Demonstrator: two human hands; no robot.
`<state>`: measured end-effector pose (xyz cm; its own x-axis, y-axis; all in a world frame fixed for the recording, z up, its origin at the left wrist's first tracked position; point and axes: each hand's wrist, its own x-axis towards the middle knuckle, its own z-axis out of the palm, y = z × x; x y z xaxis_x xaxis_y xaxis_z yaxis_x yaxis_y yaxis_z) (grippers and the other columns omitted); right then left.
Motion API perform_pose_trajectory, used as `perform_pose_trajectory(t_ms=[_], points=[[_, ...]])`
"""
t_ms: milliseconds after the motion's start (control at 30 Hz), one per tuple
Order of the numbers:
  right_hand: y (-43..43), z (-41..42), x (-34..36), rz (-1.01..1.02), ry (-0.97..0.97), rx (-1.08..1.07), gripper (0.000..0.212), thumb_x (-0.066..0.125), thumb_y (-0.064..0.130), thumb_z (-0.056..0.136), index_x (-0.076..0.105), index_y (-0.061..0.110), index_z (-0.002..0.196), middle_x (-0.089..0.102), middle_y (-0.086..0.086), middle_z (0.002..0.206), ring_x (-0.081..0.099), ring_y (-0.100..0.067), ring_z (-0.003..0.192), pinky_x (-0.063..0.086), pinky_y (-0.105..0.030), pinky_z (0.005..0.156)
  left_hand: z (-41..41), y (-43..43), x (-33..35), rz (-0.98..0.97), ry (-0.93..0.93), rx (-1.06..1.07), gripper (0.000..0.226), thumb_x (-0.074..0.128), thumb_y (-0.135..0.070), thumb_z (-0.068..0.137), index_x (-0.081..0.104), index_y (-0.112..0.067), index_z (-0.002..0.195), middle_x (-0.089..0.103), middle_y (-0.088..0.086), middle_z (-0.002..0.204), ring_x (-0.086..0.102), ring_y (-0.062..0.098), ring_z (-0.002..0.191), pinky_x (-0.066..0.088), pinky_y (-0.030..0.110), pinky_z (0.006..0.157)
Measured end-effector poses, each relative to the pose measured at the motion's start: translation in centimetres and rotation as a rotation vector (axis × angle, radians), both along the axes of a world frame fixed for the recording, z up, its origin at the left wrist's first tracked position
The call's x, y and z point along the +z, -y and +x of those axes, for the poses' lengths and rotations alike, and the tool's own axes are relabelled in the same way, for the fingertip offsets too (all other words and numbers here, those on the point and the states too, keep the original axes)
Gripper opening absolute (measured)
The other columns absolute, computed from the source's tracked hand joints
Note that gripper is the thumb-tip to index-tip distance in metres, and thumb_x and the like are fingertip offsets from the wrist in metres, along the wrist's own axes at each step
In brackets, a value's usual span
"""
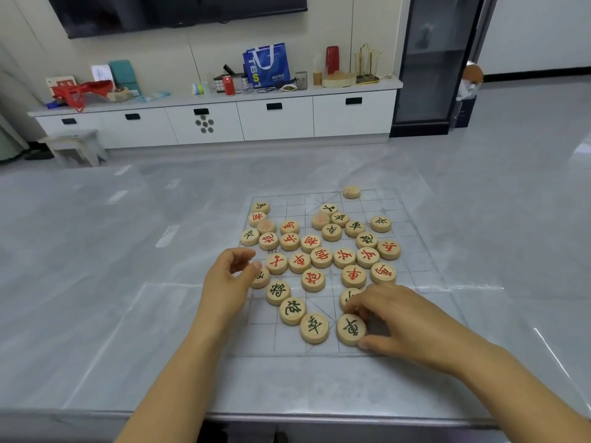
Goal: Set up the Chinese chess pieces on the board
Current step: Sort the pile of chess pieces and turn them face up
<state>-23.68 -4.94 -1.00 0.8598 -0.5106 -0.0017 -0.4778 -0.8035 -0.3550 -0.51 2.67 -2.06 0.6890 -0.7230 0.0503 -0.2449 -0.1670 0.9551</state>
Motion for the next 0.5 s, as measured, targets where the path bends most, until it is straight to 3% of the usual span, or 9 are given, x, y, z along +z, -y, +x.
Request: perform_pose_trajectory(t_ms=[167, 300, 367, 500], points=[[0.4, -0.5, 0.4, 0.144, 0.094, -0.071, 0.030, 0.065, 0.043, 0.078, 0.049, 0.036, 0.102, 0.047, 0.024, 0.093, 0.048, 0.002, 0.088, 0.042, -0.015, 0.077, 0.7, 0.1, -0.1, 0.003, -0.058, 0.053, 0.017, 0.057, -0.013, 0.089, 0.055, -0.020, 0.104, 0.057, 0.000, 0.110, 0.052, 0.015, 0.106, 0.038, 0.027, 0.088], [4.0, -0.4, 0.5, 0.220, 0.410, -0.327, 0.013, 0.065, 0.026, 0.083, 0.056, 0.034, 0.088, 0.057, 0.009, 0.092, 0.054, 0.000, 0.077, 0.041, -0.010, 0.067, 0.9, 0.3, -0.3, 0.027, -0.099, 0.072, 0.021, 0.057, -0.016, 0.089, 0.053, -0.019, 0.109, 0.055, 0.001, 0.116, 0.051, 0.017, 0.111, 0.041, 0.032, 0.094], [6.8, 0.6, 0.5, 0.184, 0.479, -0.479, 0.007, 0.060, 0.021, 0.087, 0.061, 0.024, 0.093, 0.057, 0.002, 0.097, 0.053, -0.005, 0.077, 0.042, -0.015, 0.071, 0.9, 0.7, -0.4, 0.062, -0.101, 0.054, 0.025, 0.057, -0.016, 0.089, 0.053, -0.016, 0.114, 0.055, 0.003, 0.118, 0.051, 0.021, 0.113, 0.041, 0.035, 0.096], [13.4, 4.7, 0.3, 0.005, 0.274, -0.493, 0.028, 0.048, 0.020, 0.093, 0.056, 0.012, 0.119, 0.050, -0.002, 0.118, 0.054, -0.017, 0.100, 0.042, -0.028, 0.086, 1.2, 1.4, -0.6, 0.148, -0.011, -0.049, 0.025, 0.054, -0.016, 0.091, 0.052, -0.016, 0.116, 0.053, 0.004, 0.122, 0.048, 0.019, 0.117, 0.037, 0.029, 0.092]])
